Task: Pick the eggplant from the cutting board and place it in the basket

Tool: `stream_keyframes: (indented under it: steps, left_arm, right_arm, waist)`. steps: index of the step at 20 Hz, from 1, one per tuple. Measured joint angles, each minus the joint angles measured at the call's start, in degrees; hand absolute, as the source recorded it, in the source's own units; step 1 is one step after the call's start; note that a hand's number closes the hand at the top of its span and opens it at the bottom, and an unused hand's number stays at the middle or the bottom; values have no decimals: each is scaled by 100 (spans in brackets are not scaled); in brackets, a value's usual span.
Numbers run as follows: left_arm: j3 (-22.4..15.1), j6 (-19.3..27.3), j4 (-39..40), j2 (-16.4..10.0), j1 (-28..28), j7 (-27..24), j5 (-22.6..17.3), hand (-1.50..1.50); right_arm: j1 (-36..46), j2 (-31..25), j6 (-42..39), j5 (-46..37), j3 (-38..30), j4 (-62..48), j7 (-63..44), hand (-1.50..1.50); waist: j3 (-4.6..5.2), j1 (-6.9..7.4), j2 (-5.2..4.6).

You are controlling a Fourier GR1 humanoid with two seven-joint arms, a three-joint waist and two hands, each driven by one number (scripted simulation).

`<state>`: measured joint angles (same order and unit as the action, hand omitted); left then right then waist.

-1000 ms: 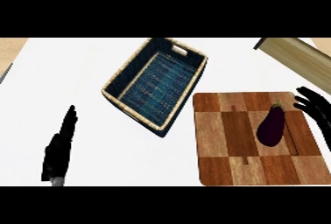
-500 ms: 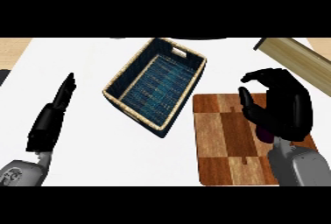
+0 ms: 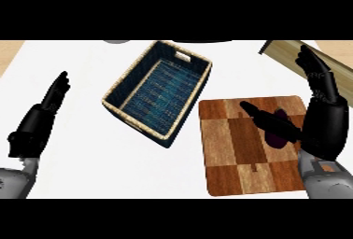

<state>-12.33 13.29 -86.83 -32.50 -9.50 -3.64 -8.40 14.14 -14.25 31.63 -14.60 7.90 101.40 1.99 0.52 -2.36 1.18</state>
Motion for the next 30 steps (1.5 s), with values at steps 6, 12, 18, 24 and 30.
stream_keyframes:
  steps: [6,12,18,24,30]
  left_arm:
    - [92,-25,-15,-82,104,-2,-27,0]
    - [191,-129,-88,-165,41,73,-110,0]
    - [163,-198,-202,-91,-111,222,-71,0]
    - [273,-373,-273,52,-82,241,58,0]
    - [418,-585,-109,275,-165,160,222,0]
  right_arm:
    - [-390,-1562,-1105,-1061,39,156,-1549,-150]
    - [-446,-2783,-2998,-929,224,1022,-3146,-150]
    - [-177,-3398,-4487,16,-20,2064,-4990,-150]
    - [-314,-3471,-5108,650,-484,2483,-5584,-150]
    - [-275,-3252,-5362,463,-412,2179,-5482,-150]
  waist:
    - [36,-140,28]
    - [16,-101,16]
    - [-21,67,-52]
    - [-41,175,-93]
    - [-48,230,-114]
